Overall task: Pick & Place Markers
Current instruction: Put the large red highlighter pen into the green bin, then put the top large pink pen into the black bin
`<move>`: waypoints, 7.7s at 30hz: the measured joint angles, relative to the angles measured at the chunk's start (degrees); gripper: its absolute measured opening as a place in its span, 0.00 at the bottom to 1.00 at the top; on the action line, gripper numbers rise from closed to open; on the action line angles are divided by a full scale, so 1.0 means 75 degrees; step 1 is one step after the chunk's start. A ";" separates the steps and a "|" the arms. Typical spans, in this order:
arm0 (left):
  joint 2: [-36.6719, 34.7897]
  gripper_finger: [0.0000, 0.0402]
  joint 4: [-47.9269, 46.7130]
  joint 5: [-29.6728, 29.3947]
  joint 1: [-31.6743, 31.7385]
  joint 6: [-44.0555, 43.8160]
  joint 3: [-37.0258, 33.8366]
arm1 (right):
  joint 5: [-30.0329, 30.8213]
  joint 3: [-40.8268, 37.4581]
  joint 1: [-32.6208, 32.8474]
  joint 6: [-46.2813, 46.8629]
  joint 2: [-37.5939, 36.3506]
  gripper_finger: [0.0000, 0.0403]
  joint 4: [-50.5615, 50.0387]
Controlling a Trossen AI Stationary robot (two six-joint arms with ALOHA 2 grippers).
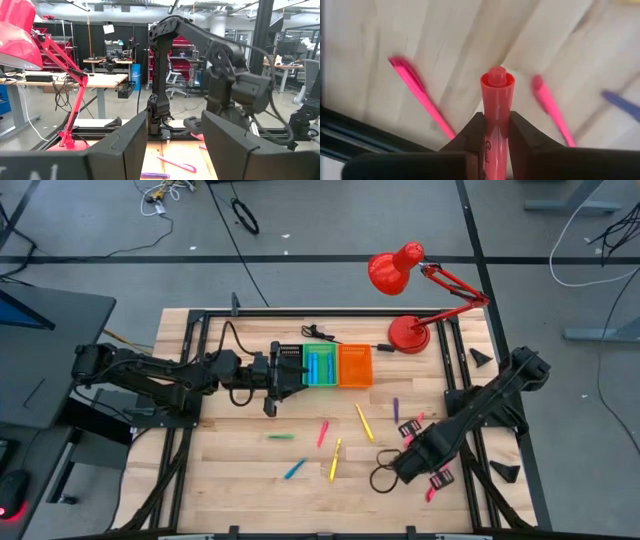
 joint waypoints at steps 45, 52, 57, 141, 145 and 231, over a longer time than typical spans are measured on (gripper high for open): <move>0.0000 0.48 0.0029 -0.0005 0.0000 -0.0003 0.0000 | 0.1296 0.2009 -0.4623 0.0115 -0.1169 0.13 0.4544; -0.0012 0.48 0.0050 -0.0066 0.0000 -0.0009 0.0000 | 0.1142 0.2009 -0.4859 0.0086 -0.1166 0.13 0.5931; -0.0012 0.48 0.0073 -0.0282 0.0003 -0.0399 0.0005 | 0.1128 0.2009 -0.4856 0.0048 -0.1166 0.13 0.6865; 0.0796 0.17 -0.7454 -0.0522 0.2010 -0.9529 0.2063 | 0.2227 0.2009 -0.5072 -0.1412 -0.2923 0.31 0.4790; 0.0796 0.17 -0.8475 -0.0146 0.2011 -0.9677 0.2063 | 0.2224 0.2009 -0.5072 -0.1741 -0.2923 0.31 0.4796; 0.7816 0.68 -1.2261 0.1409 0.2690 -0.8960 0.8964 | 0.2195 0.2006 -0.5061 -0.2196 -0.2920 0.31 0.4653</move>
